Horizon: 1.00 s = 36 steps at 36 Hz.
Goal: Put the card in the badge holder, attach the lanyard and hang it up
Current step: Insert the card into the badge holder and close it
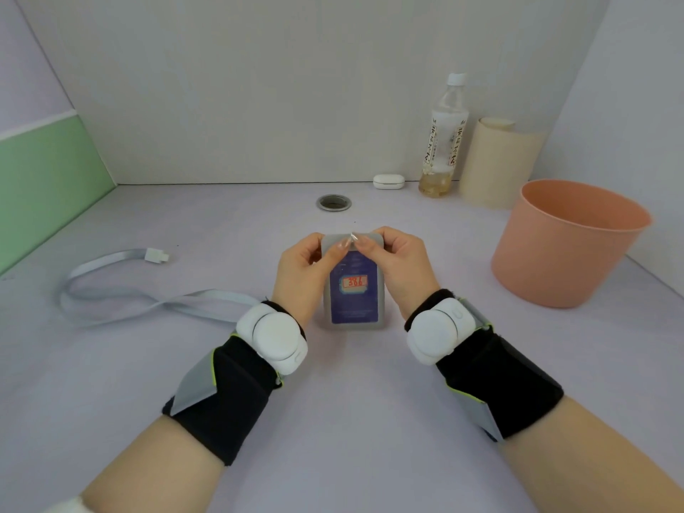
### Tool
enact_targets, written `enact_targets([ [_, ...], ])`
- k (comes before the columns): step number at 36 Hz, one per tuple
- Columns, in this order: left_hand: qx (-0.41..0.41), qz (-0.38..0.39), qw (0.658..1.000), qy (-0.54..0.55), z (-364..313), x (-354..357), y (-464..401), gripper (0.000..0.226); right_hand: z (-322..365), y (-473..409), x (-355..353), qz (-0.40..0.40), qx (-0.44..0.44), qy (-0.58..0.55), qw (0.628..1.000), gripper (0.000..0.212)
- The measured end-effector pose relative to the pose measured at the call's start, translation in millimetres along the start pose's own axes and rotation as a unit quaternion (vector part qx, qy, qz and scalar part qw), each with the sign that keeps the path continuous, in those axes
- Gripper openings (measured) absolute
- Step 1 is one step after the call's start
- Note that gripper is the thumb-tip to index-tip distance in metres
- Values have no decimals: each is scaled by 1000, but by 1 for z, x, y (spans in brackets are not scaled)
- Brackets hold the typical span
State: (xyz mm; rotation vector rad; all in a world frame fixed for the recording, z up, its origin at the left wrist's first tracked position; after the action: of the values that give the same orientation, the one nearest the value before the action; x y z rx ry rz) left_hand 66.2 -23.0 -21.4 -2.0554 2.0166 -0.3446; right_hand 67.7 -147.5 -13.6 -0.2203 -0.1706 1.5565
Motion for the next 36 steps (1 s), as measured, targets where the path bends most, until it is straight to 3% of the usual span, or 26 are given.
enact_targets([
  [9,6,-18,999,30,0,-2,1,22,-2,1,2,-3,10,1,1000,27],
  [15,18,-18,999,37,-2,-3,1,23,0,1,2,-21,-11,36,999,27],
  [22,19,-46,997,62,-1,-7,1,23,-5,1,5,6,22,-23,999,23],
  [26,9,-55,996,76,0,-12,-2,22,-7,0,5,6,18,5,1000,24],
  [36,-25,7,1000,1,8,-5,-5,22,-4,-6,-11,-78,-2,26,997,26],
])
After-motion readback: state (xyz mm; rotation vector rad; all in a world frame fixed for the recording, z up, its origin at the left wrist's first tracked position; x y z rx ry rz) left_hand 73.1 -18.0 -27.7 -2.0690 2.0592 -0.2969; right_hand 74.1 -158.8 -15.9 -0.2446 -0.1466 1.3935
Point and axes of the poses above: each hand's wrist, its own y-axis away from the middle knuckle, its own x-axis out of the palm, z = x × y, the point moved 3 cm from there along -y, towards the middle knuckle, and after that the axes turned 2 degrees about y, right-handed, at the moved point
